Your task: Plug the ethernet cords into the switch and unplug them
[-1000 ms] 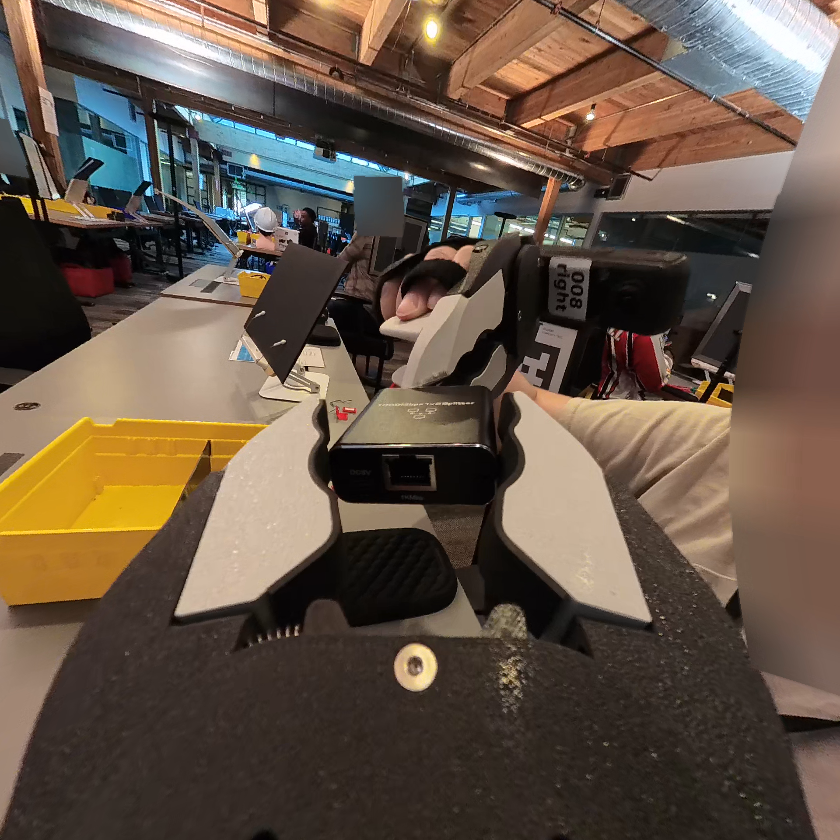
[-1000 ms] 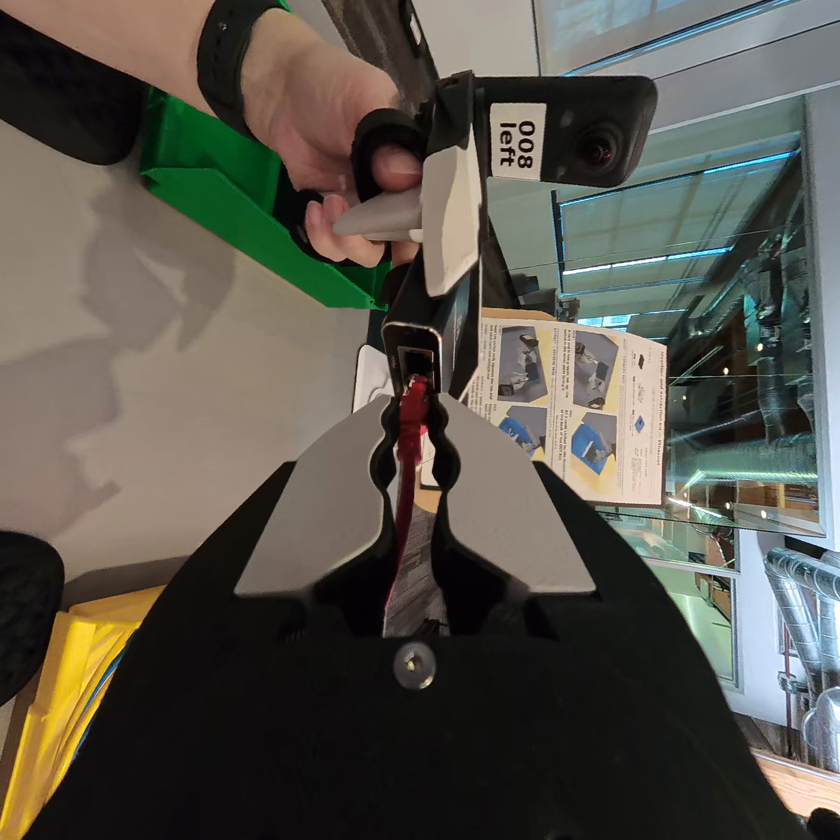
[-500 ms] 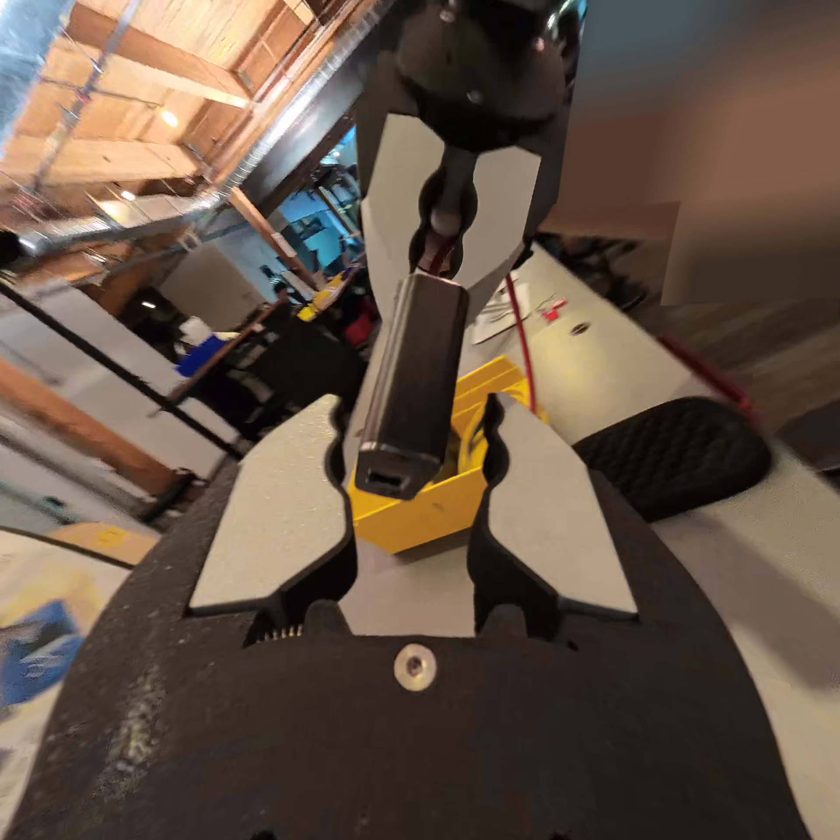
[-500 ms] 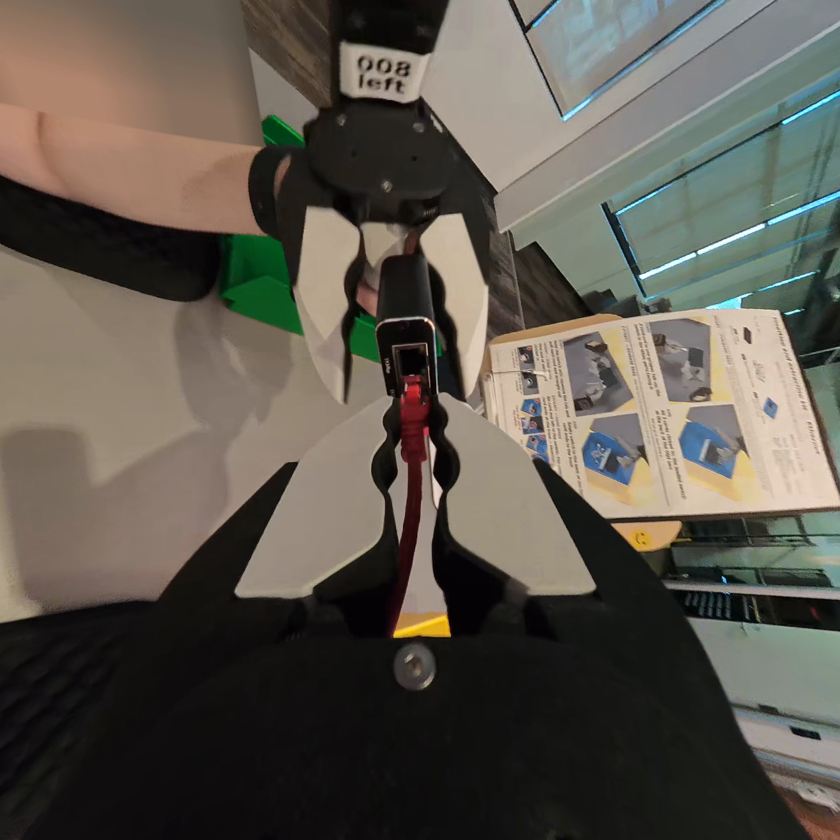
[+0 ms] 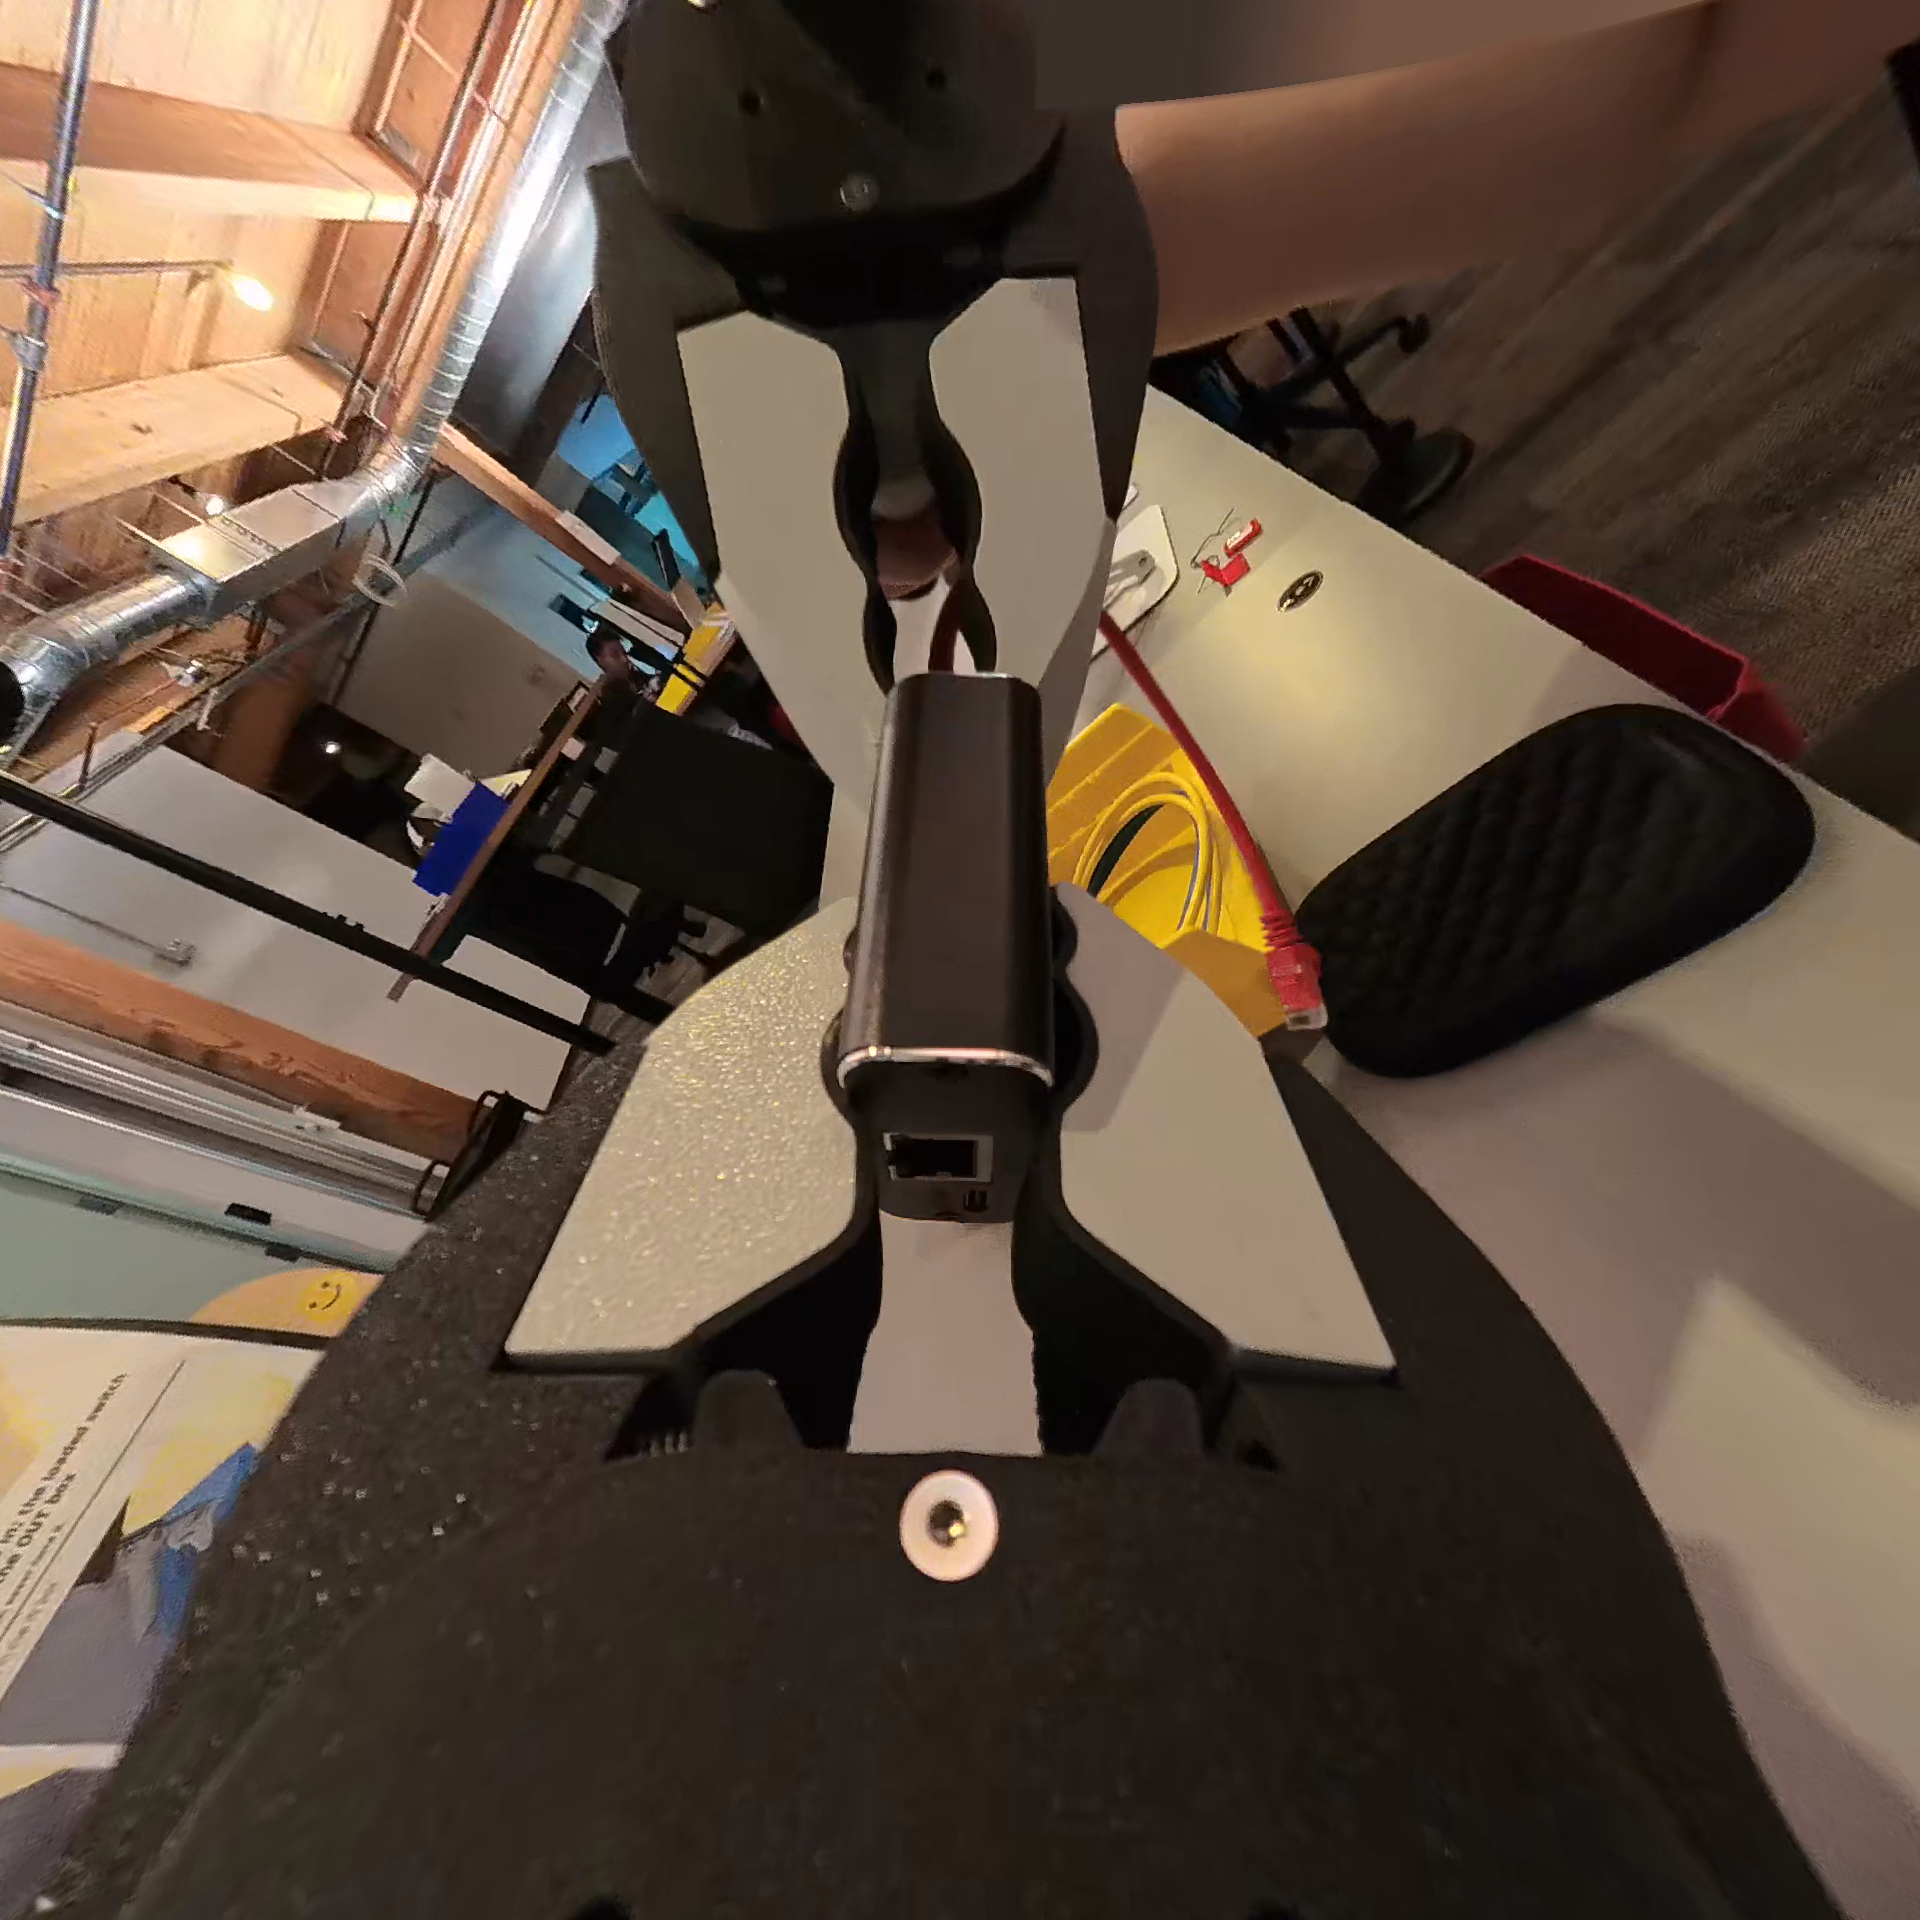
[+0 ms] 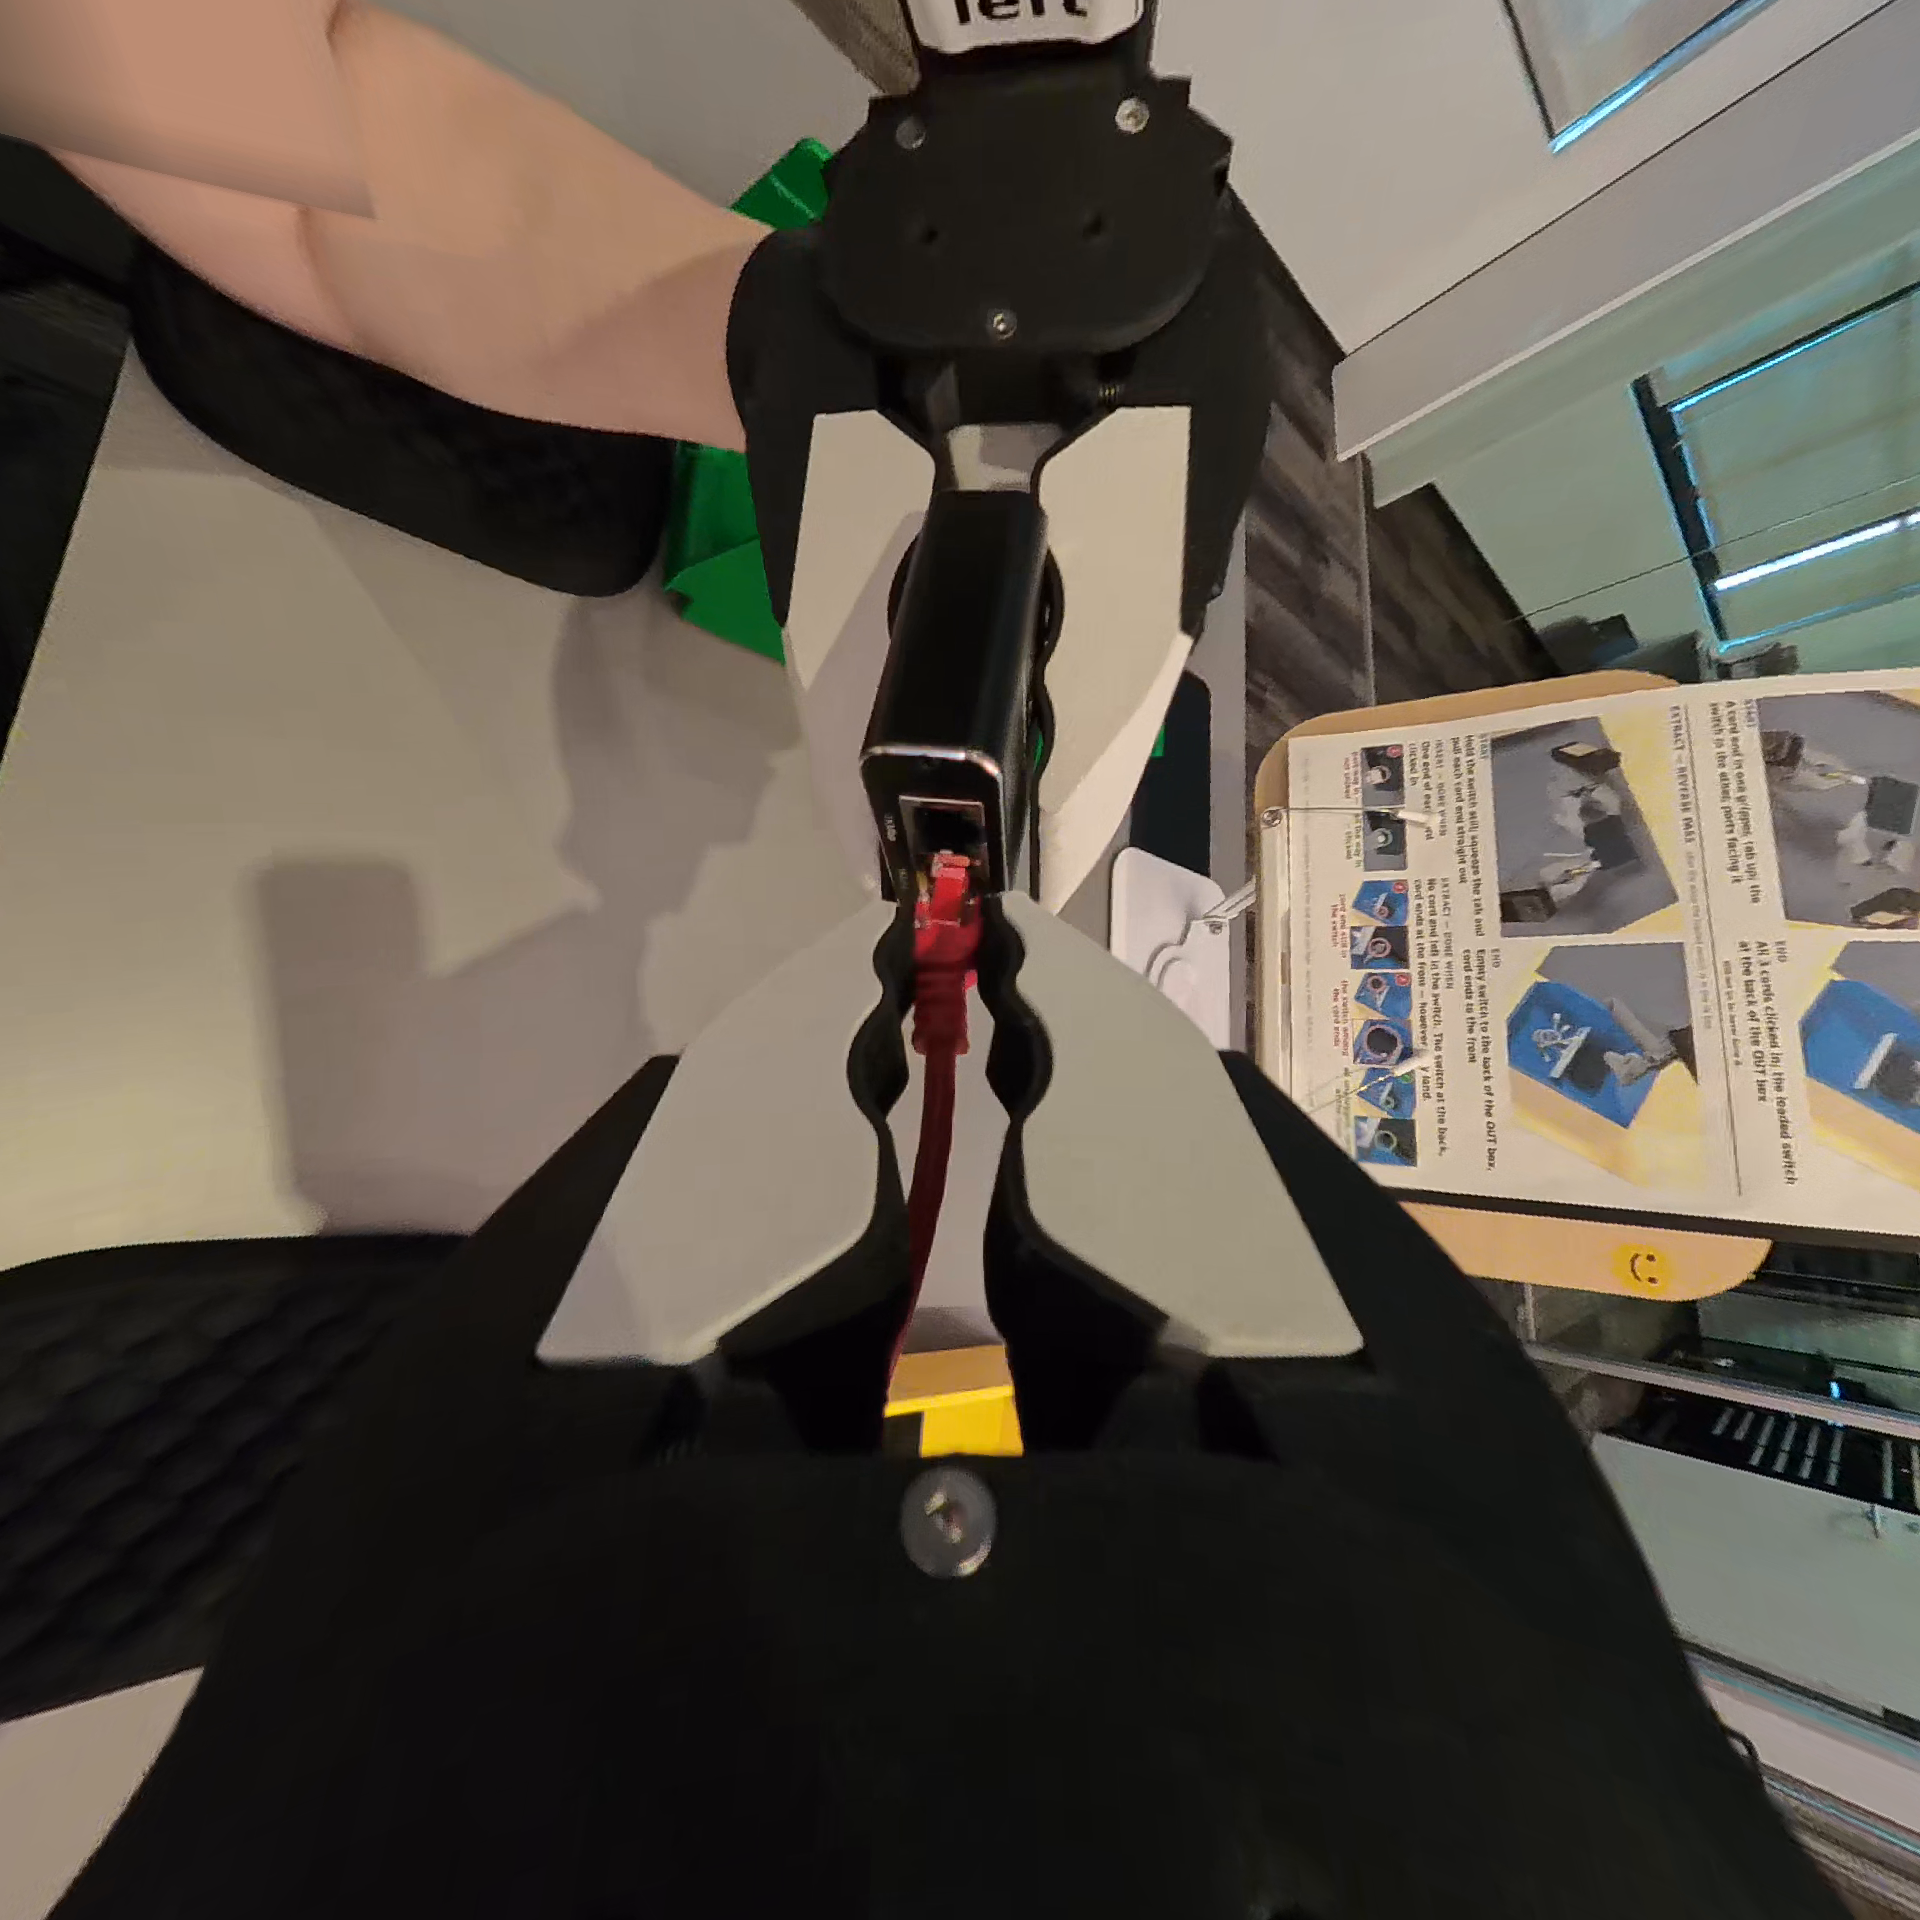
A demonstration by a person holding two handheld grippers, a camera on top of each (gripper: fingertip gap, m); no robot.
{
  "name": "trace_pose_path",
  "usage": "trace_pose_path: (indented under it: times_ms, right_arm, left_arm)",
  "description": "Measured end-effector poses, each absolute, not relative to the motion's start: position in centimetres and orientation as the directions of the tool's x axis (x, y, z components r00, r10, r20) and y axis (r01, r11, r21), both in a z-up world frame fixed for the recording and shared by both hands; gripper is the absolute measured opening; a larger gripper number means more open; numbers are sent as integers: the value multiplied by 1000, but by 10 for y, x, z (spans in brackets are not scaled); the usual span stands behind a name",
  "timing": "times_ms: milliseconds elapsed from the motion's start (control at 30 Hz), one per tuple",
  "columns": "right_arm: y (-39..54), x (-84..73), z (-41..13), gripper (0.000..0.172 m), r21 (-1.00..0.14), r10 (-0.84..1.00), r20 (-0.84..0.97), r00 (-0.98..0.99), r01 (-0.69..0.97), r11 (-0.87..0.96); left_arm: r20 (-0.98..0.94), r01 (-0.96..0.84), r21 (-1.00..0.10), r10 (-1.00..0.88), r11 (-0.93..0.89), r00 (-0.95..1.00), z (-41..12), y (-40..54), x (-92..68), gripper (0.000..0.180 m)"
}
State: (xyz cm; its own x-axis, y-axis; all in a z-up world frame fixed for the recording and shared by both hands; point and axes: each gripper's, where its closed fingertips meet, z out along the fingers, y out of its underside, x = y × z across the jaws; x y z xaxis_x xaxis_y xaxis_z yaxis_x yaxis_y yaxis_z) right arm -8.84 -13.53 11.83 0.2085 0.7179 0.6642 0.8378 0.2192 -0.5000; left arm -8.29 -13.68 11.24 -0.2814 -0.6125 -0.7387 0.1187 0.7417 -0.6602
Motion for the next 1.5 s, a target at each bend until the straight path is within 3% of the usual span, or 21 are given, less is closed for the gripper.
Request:
trace_pose_path:
  times_ms: [133, 200, 233, 300, 367, 500, 700, 933, 1033, 1167, 1367, 1500]
  right_arm:
    - [-134, -76, 110, 13, -457, 721, 664, 200, 871, 179]
    - [-144, -59, 104, 12, -437, 734, 649, 199, 887, 146]
    - [-144, -52, 111, 12, -453, 690, 684, 236, 879, 149]
    - [-146, -39, 126, 13, -506, 633, 709, 310, 849, 151]
    - [-146, -33, 136, 13, -570, 626, 693, 358, 804, 171]
    - [-133, -16, 137, 13, -628, 647, 657, 388, 756, 185]
    - [-106, 69, 86, 13, -537, 598, 686, 414, 843, 33]
    - [-102, 117, 33, 13, -689, 643, 512, 570, 719, -89]
    - [-93, 133, 0, 14, -601, 637, 558, 532, 788, -131]
    - [-91, 139, -27, 16, -556, 702, 486, 520, 804, -210]
    - [-94, 150, -16, 17, -445, 713, 529, 460, 866, -228]
    - [-100, 149, 1, 27, -455, 730, 459, 506, 840, -297]
  left_arm:
    - [-740, 66, -648, -608, 758, -286, 104, -131, -78, 27]
    - [-782, -40, -617, -618, 786, -85, 117, -83, -85, 26]
    - [-741, 23, -671, -670, 741, -47, 132, -72, -99, 26]
    - [-614, 243, -784, -771, 571, -169, 163, -90, -132, 26]
    - [-658, 290, -744, -735, 601, -164, 172, -103, -145, 26]
    - [-751, 164, -660, -649, 733, -121, 155, -106, -134, 26]
    - [-693, 168, -721, -700, 672, -171, 149, -112, -123, 26]
    - [-688, 116, -723, -692, 681, -219, 133, -108, -111, 26]
    - [-691, 82, -716, -686, 694, -226, 127, -108, -106, 26]
    - [-696, 56, -705, -676, 707, -241, 120, -108, -101, 26]
    - [-696, 35, -701, -672, 713, -255, 114, -108, -97, 26]
    - [-691, 27, -704, -675, 710, -259, 113, -108, -96, 26]
